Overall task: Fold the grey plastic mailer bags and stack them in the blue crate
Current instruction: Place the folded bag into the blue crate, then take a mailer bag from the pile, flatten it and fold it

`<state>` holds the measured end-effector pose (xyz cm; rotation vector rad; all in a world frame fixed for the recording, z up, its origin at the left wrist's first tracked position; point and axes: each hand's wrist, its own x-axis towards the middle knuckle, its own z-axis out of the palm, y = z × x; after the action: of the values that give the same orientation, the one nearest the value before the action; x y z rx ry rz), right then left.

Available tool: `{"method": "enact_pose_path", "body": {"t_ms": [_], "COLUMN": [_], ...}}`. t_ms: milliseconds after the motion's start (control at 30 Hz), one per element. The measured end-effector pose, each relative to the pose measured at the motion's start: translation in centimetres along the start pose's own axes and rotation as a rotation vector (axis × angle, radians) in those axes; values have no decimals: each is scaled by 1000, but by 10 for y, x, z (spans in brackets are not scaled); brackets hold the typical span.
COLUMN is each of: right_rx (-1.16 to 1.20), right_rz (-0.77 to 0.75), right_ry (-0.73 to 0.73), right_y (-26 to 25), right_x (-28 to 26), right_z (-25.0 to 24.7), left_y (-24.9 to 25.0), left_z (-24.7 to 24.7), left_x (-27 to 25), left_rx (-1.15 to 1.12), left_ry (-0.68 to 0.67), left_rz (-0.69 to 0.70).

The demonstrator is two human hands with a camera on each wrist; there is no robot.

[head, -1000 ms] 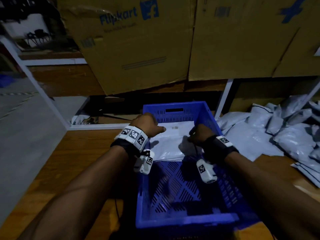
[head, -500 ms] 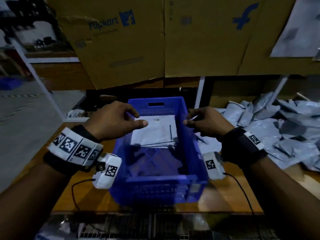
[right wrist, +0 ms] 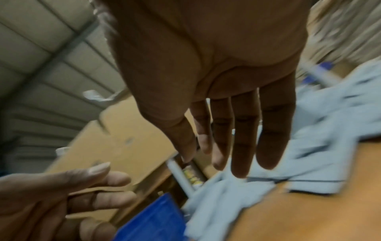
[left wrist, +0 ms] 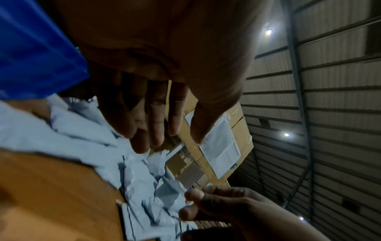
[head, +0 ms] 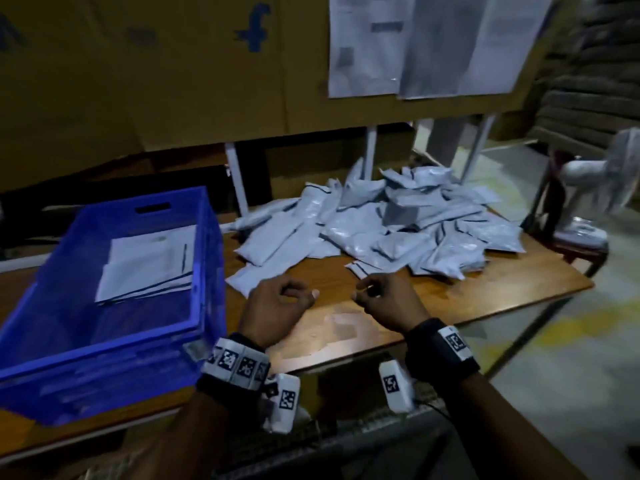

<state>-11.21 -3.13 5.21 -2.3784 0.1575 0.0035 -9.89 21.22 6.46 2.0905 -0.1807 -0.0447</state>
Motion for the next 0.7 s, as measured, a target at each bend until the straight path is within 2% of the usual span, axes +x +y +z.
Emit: {"method": "enact_pose_path", "body": {"t_ms": [167,367,467,533,633,700], "right_rx": [28,74,294,524,854,978], "right_rz": [76,111,218,361,550,625], "right_ry": [50,161,251,302,345,349], "right_y": [59,92,104,108,115,124], "right_x": [29,118,176,214,260,284], "right_z": [-14,-58,-83,-97,-110,-112], "left_y": [-8,17,36,43,49,51], "left_z": [77,125,141,151,163,170], "left_x": [47,157,211,243,273,284], "left_rx": [-150,-361,-431,-441,-445,-438], "left_ry": [-89,-97,-131,-144,-145,-132], "left_rz": [-43,-13,-40,-56,-86,-114]}}
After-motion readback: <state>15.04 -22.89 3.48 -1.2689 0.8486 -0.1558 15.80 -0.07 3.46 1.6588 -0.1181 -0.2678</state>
